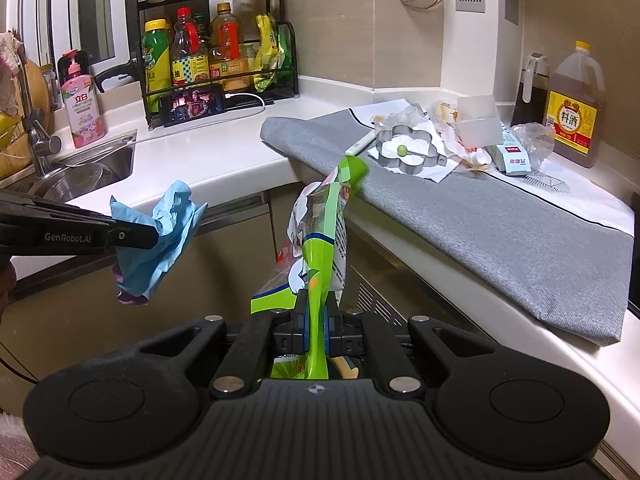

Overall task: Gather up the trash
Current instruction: 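Carry the blue wrapper and green pouch down toward the cabinet trash bin with both tools, then lower both tools over the bin and open them to drop the items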

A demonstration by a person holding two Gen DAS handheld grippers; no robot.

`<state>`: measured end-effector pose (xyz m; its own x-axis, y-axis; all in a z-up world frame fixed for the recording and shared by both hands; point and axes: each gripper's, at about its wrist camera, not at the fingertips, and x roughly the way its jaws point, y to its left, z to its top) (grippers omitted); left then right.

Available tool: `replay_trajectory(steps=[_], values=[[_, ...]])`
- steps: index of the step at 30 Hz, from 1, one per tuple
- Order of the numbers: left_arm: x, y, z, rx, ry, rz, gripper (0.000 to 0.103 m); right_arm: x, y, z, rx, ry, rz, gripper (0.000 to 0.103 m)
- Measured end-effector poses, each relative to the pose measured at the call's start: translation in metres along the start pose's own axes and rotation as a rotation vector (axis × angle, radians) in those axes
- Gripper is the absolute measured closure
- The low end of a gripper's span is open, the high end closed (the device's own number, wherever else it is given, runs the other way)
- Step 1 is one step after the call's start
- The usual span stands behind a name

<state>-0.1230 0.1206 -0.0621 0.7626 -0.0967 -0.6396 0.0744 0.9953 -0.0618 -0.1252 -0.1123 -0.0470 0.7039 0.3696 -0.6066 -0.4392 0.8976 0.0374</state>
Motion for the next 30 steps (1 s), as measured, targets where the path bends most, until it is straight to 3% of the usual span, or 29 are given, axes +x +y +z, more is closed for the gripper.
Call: replay_trajectory(steps=[18, 30], values=[[0.018, 0.023, 0.005, -0.007, 0.023, -0.019, 0.101, 0.024, 0.009, 0.013, -0.03, 0.032, 0.027, 0.096], [0.076, 0.033, -0.005, 0.065, 0.121, -0.044, 0.101, 0.084, 0.009, 0.011, -0.084, 0.242, 0.064, 0.096]])
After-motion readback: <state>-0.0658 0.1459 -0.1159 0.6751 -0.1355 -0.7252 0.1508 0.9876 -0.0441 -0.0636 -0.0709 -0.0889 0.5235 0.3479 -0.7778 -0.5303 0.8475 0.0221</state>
